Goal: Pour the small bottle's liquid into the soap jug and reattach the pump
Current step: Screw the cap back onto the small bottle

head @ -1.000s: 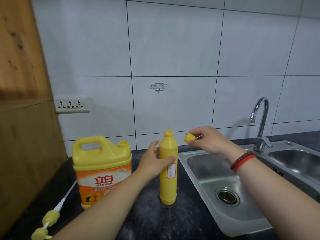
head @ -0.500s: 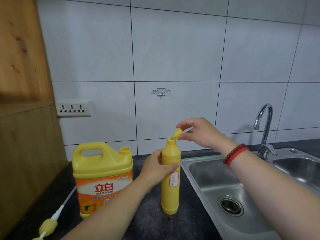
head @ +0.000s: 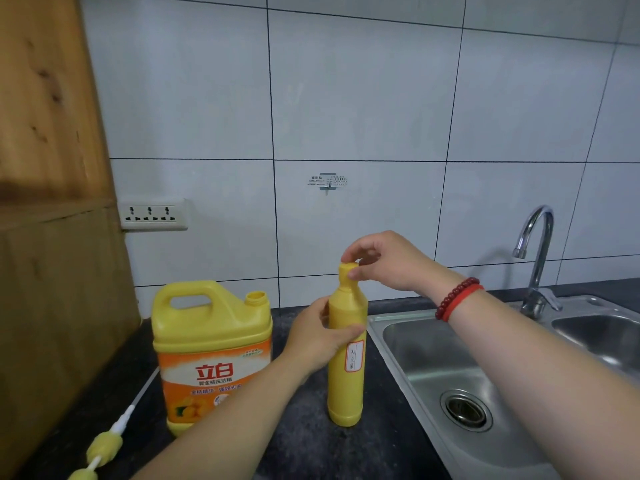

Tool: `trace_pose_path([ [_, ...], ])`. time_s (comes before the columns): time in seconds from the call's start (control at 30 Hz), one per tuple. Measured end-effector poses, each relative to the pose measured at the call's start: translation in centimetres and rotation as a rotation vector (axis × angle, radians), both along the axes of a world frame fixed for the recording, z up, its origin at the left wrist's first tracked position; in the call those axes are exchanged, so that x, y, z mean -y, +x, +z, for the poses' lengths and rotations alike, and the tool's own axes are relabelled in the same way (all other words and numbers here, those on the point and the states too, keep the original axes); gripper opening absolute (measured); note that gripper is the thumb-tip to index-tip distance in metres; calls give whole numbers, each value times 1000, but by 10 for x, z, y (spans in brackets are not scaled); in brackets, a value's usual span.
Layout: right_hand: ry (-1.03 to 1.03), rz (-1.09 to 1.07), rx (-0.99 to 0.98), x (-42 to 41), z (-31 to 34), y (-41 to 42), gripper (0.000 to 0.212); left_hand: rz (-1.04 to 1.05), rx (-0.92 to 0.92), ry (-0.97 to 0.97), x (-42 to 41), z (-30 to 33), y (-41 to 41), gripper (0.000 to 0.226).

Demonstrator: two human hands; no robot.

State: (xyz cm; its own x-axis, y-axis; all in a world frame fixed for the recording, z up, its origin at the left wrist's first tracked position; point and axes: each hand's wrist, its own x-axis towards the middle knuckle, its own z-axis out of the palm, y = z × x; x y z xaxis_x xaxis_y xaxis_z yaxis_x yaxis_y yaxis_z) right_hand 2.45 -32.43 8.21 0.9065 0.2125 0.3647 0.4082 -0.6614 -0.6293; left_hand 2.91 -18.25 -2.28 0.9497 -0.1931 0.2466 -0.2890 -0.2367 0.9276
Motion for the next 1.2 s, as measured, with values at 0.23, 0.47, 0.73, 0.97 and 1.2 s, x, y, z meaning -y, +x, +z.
trace_pose_path([
  [0.23,422,9,8,-2,-27,-2,23,-8,-5,-23,1,0,-1,44],
  [0.47,464,86,20,-4,-26,-3,20,-11,-9,-9,0,2,-1,46],
  [0.73,448,143,-15,0,-30,0,26,3,-14,13,1,2,-2,50],
  [0.97,526,97,18,-2,-40,4,21,22,-19,28,2,1,-2,50],
  [1.2,822,220,-246,4,-43,6,38,26,-17,50,2,3,-5,53],
])
